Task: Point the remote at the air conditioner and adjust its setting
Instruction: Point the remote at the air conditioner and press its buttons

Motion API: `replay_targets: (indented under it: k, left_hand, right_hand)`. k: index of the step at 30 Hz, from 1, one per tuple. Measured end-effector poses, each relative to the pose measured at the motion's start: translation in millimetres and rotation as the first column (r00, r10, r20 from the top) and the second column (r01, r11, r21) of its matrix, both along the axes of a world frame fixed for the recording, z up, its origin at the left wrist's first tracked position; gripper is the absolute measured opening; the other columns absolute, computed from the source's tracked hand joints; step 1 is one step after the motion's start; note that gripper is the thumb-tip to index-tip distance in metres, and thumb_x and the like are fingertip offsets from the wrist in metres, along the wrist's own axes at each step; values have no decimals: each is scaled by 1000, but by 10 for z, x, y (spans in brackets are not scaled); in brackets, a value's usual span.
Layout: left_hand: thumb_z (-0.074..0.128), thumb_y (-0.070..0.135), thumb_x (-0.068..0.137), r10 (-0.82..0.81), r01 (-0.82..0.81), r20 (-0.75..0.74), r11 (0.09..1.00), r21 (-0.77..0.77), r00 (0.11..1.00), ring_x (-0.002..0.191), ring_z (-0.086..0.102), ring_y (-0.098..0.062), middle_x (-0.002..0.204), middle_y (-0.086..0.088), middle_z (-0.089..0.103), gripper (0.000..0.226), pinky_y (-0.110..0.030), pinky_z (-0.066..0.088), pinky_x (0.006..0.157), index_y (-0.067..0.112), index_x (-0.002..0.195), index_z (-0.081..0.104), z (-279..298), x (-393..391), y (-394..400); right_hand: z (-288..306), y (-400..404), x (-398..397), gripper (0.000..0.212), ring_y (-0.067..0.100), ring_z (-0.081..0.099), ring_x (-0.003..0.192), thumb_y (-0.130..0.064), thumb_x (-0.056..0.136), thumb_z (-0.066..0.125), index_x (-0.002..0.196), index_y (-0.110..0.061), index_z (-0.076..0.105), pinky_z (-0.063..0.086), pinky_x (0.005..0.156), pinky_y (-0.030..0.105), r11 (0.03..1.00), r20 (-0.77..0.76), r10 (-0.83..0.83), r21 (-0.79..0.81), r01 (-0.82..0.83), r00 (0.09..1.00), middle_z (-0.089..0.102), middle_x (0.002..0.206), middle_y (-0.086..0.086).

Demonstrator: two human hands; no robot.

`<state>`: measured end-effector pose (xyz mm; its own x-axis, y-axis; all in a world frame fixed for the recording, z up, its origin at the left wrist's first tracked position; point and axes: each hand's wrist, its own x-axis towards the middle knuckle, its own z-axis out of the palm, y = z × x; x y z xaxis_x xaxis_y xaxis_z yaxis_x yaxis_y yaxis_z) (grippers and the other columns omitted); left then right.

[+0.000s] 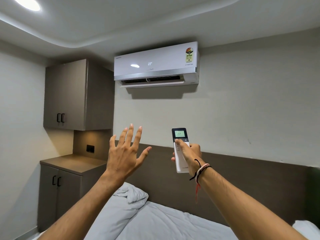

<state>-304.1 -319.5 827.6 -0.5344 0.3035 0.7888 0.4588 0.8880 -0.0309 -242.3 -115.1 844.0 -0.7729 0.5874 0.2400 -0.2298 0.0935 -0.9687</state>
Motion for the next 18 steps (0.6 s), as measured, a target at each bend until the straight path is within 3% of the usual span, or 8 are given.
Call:
replay_targets:
  k: [5, 18]
  left_hand:
    - [13, 72, 91, 1, -1, -4, 1000, -2, 1000, 149, 36, -32, 164, -16, 33, 85, -63, 37, 113, 22, 158, 27, -7, -2, -12]
    - [10, 72, 90, 9, -10, -15, 1000, -8, 1000, 151, 33, -32, 165, -16, 30, 86, -62, 35, 114, 23, 159, 23, 4, -19, -32]
  right_hand:
    - [-1, -3, 20, 29, 33, 72, 64, -36, 86, 72, 85, -8, 66, 48, 41, 19, 1000, 0, -1, 10, 1, 1000, 76, 91, 23]
    - [-8, -53, 14, 30, 37, 75, 69, -36, 86, 71, 86, -7, 67, 49, 43, 21, 1000, -12, -17, 26, 17, 1000, 76, 88, 22]
